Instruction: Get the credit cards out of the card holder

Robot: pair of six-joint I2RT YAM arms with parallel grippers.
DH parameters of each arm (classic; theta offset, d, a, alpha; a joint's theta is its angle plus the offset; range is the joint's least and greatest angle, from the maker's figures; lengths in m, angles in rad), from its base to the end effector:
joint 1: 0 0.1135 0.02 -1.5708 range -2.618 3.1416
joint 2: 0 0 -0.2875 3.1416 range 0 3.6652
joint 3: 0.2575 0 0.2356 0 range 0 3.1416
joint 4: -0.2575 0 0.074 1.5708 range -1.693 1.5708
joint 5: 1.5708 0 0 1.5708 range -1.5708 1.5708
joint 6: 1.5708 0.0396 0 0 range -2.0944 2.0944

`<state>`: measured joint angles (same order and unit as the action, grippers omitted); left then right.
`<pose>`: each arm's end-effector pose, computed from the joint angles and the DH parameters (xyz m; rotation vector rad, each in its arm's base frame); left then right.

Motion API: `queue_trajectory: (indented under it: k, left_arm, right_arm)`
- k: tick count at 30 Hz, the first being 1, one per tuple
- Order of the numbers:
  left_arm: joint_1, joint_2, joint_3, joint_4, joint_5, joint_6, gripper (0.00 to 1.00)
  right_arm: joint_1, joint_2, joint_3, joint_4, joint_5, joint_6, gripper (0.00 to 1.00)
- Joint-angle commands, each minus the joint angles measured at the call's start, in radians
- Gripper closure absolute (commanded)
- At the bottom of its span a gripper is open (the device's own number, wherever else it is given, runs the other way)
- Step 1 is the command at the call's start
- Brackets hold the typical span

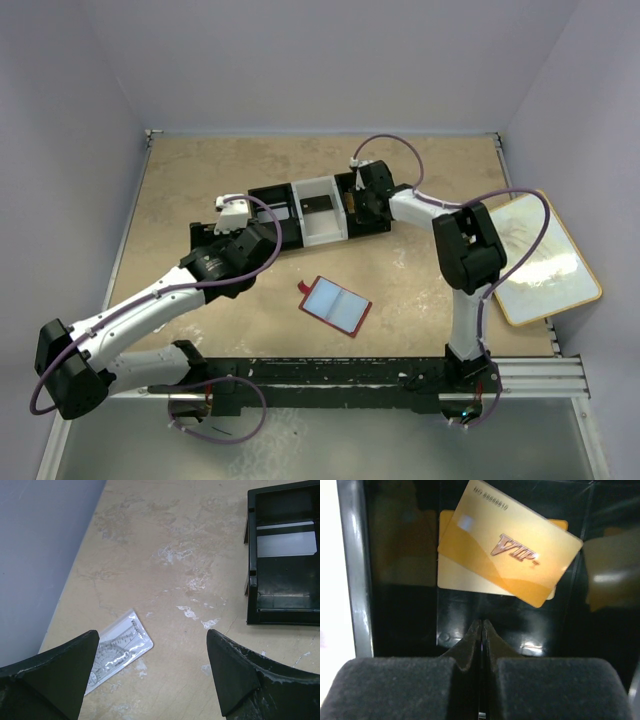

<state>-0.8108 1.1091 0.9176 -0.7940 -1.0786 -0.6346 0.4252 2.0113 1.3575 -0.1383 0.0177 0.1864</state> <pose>0.1481 -0.1051 0.3092 -0.1812 2.0013 0.4936 0.4008 0.1807 0.2018 -0.2749 2.3639 0.2739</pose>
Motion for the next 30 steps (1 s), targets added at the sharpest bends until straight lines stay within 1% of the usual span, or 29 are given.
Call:
queue_trajectory:
  k: [1, 3, 7, 11, 15, 23, 26, 30]
  left_arm:
    - [0.005, -0.004, 0.017, 0.011, -0.022, 0.003, 0.14]
    - [0.006, 0.0, 0.017, 0.01, -0.021, 0.005, 0.14]
    - [0.005, 0.004, 0.02, 0.011, -0.021, 0.005, 0.14]
    - [0.005, 0.002, 0.019, 0.011, -0.02, 0.006, 0.14]
    - [0.005, 0.002, 0.018, 0.01, -0.021, 0.005, 0.14]
    - [0.005, 0.004, 0.019, 0.011, -0.021, 0.006, 0.14]
    - [0.005, 0.003, 0.02, 0.012, -0.02, 0.006, 0.14]
    - [0.005, 0.006, 0.019, 0.01, -0.02, 0.006, 0.14]
  right_arm:
    - [0.003, 0.014, 0.052, -0.051, 0.058, 0.033, 1.0]
    - [0.005, 0.03, 0.063, -0.061, 0.076, 0.033, 1.0]
    - [0.009, 0.069, 0.09, -0.08, 0.188, 0.065, 1.0]
    - [0.01, 0.112, 0.117, -0.074, 0.215, 0.078, 1.0]
    - [0.01, 0.132, 0.14, -0.07, 0.28, 0.111, 1.0]
    - [0.014, 0.173, 0.169, -0.008, 0.345, 0.155, 1.0]
    - [0.013, 0.188, 0.185, 0.009, 0.333, 0.173, 1.0]
    - [0.013, 0.193, 0.208, 0.016, 0.21, 0.189, 0.99]
